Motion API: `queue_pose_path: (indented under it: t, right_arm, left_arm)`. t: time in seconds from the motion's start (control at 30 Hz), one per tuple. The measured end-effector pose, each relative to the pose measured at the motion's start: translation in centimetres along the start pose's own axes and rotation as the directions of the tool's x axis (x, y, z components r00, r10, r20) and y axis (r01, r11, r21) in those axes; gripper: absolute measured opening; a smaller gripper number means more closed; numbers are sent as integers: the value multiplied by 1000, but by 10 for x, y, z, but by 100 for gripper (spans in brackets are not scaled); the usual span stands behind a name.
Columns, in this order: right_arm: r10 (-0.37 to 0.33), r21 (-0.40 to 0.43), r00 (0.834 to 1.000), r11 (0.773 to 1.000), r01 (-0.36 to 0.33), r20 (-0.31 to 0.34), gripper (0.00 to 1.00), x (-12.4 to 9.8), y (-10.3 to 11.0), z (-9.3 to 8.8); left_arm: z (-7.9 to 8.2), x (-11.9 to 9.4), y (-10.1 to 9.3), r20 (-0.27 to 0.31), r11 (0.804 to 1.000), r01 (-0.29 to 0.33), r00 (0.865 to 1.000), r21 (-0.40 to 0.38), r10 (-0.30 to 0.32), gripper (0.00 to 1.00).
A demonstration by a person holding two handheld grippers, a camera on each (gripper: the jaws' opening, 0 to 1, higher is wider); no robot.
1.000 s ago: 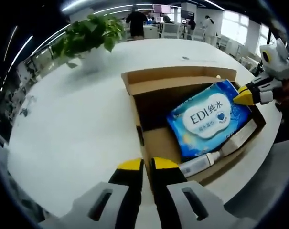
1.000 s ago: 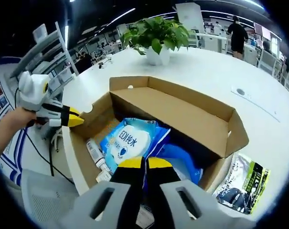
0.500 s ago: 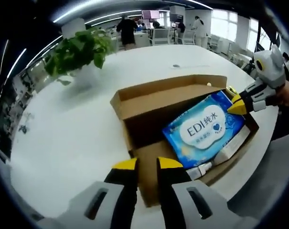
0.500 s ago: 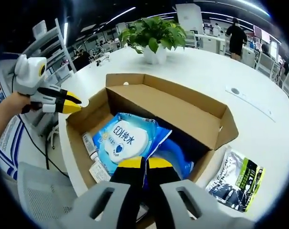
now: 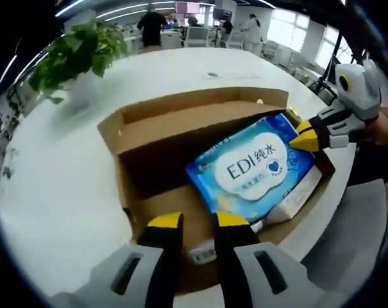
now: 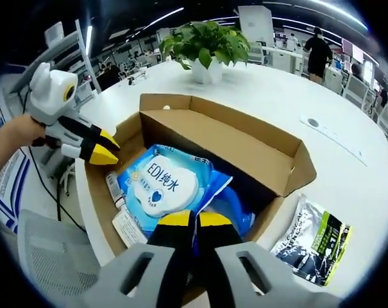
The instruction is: Operate the shoe box by opening the lid, removing the specified soft item, and placing it in the target area until the item is outside and the box remains undamaged.
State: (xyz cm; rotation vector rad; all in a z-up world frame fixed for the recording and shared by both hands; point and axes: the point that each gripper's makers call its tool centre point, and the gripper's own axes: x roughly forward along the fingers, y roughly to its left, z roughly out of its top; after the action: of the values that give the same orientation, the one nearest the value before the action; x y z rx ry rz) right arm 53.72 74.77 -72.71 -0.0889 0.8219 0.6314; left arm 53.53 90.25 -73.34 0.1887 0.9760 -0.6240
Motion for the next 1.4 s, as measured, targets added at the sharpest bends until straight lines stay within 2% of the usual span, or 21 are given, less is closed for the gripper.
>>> queue_pose_path:
  t: [0.27, 0.43, 0.6, 0.8, 0.97, 1.4]
  right_arm:
    - [-2, 2, 1000, 1000, 2, -4, 0, 1, -3, -3]
    - [-2, 3, 1000, 1000, 2, -6, 0, 2, -3, -5]
    - [1, 13, 1000, 1000, -1, -6, 0, 2, -3, -5]
    - [0, 30, 1000, 1000, 0, -2, 0, 3, -4, -6]
    - [2, 39, 1000, 999, -2, 3, 0, 2, -3, -6]
    - [11, 66, 1000, 998, -12, 22, 0, -7, -3, -2]
  left_arm:
    - [-4, 19, -13, -30, 994, 94, 995, -59, -95, 17]
    - [-7, 28, -14, -42, 991, 110, 993, -79, -114, 16]
    - [-4, 33, -20, -15, 973, 168, 985, -159, -172, 14]
    - [-3, 33, -20, 2, 967, 163, 986, -195, -166, 6]
    - [-2, 32, -20, -7, 980, 128, 991, -151, -131, 0]
    - [7, 19, -24, 1, 991, 108, 994, -84, -108, 0]
